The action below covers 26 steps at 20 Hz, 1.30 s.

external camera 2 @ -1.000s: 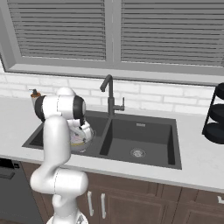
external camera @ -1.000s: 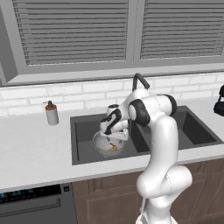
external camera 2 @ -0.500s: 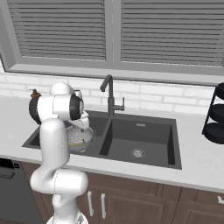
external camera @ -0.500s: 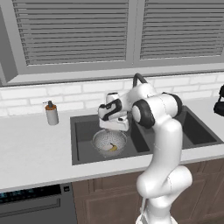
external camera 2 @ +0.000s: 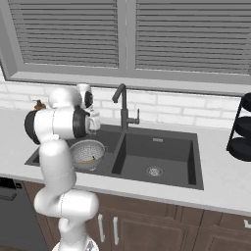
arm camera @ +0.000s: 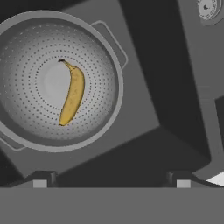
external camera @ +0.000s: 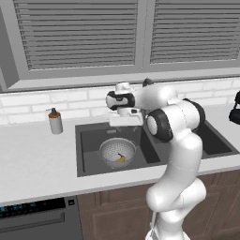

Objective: Put the colander in the sink, put the banana in the colander, and turn on the sink faucet and pour water over the colander.

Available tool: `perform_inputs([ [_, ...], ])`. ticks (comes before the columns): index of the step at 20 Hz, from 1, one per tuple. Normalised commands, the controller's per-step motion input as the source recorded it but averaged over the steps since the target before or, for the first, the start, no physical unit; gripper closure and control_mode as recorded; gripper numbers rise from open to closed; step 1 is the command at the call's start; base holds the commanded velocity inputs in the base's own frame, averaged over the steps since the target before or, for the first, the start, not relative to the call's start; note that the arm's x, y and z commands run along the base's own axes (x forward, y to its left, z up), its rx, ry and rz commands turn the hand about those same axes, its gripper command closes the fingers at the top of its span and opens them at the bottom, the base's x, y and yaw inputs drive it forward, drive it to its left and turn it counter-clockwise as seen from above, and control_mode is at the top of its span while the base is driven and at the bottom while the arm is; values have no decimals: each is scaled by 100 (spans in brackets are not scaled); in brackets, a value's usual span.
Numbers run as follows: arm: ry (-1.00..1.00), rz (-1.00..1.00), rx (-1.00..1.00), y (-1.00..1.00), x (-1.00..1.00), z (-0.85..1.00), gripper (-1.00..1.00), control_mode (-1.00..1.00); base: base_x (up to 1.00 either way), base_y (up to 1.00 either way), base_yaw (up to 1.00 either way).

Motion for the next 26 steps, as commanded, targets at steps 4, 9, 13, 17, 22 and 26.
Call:
perform_inputs([
  [4,14,3,-2,-13,-30,89,-100,-100,0,0,0],
  [9,15,0,-4,-24,-7,88,-100,-100,0,0,0],
  [13,3,0,-1,-36,-26,78,-100,-100,0,0,0],
  [17,-19,11,-3,-41,-28,62,-100,-100,0,0,0],
  [22,-31,28,3,-39,-40,66,-100,-100,0,0,0],
  [26,-6,10,14,-39,-10,68,-100,-100,0,0,0],
])
